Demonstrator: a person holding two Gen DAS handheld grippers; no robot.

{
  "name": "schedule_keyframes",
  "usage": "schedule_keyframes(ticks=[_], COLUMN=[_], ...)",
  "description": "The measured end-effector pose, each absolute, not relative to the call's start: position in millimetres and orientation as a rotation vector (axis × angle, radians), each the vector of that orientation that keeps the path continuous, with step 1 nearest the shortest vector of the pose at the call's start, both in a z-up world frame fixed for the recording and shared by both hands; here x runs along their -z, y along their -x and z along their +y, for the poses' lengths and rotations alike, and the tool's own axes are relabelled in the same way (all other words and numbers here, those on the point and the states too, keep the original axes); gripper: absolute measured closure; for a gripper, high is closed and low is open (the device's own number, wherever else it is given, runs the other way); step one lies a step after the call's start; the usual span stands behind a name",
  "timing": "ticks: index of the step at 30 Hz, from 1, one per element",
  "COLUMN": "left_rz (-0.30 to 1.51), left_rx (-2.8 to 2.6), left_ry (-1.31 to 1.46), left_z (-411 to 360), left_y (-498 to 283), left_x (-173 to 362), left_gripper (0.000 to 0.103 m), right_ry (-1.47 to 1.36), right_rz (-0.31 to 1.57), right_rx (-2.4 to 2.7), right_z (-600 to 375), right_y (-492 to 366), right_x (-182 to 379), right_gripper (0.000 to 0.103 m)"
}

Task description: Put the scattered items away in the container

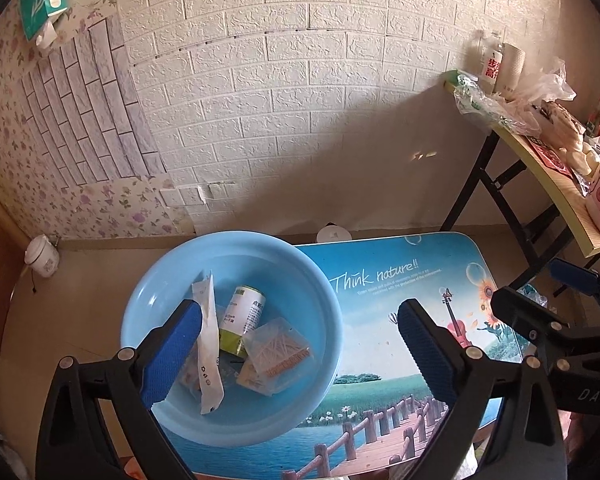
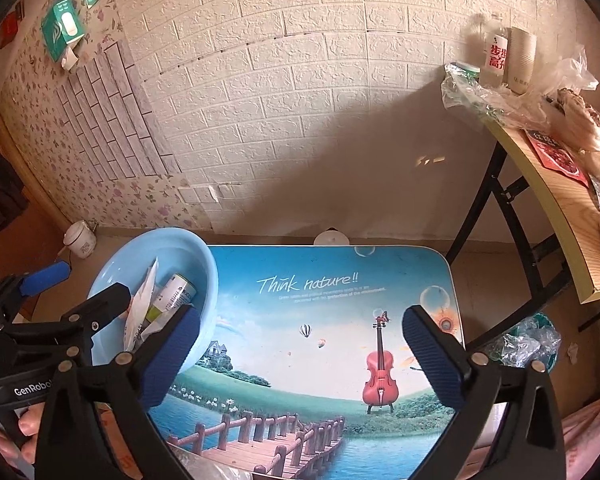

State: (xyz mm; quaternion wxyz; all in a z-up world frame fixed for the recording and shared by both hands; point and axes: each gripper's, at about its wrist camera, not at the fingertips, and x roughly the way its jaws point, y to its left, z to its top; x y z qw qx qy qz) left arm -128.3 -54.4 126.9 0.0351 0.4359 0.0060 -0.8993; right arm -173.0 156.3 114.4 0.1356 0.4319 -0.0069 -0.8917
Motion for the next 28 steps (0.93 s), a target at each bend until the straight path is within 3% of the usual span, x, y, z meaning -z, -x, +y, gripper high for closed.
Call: schedule_keyframes(ticks=[28], left_rz=[0.033], left_rx=[2.774], left_ry=[-1.345], left_z=[-56.8], left_y=[124.7], left_x=[-125.6], left_gripper=[0.003], right_ry=[-1.265], right_rz=[-0.019], right_rx=[2.596], right_z=[154.8], right_y=[168.6], right_x=[-115.5], right_gripper=[0.0])
